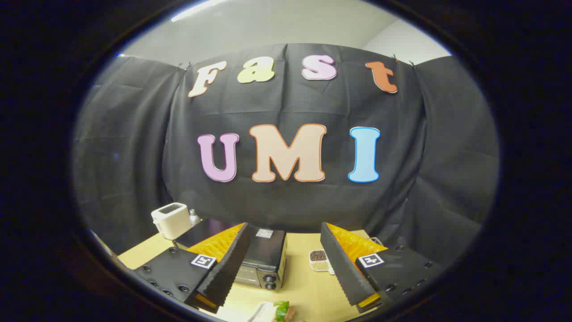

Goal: Open the toaster oven, put the food inside, and close the toaster oven door.

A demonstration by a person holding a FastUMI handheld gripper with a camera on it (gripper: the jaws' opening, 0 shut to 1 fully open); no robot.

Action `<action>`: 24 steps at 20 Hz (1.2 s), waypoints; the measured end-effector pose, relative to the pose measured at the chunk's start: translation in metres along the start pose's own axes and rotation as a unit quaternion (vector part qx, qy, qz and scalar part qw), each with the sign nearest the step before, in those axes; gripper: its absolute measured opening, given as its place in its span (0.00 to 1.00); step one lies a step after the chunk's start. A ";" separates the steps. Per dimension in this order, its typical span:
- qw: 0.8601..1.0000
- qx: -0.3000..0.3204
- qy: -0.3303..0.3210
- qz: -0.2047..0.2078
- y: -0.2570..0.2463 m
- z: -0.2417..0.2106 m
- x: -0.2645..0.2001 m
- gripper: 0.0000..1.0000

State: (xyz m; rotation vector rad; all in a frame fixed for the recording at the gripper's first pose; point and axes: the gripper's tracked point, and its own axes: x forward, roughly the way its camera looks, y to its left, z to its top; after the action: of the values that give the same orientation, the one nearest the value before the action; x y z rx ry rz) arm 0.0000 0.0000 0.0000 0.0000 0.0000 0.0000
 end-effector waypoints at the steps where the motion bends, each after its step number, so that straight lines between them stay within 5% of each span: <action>1: 1.000 -0.007 0.003 0.002 0.003 -0.002 -0.002 0.99; 24: 0.999 0.040 0.001 0.025 0.062 -0.009 -0.023 0.99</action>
State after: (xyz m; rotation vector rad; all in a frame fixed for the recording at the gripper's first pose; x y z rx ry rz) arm -0.0231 0.0623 -0.0091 0.0797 0.0021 0.0504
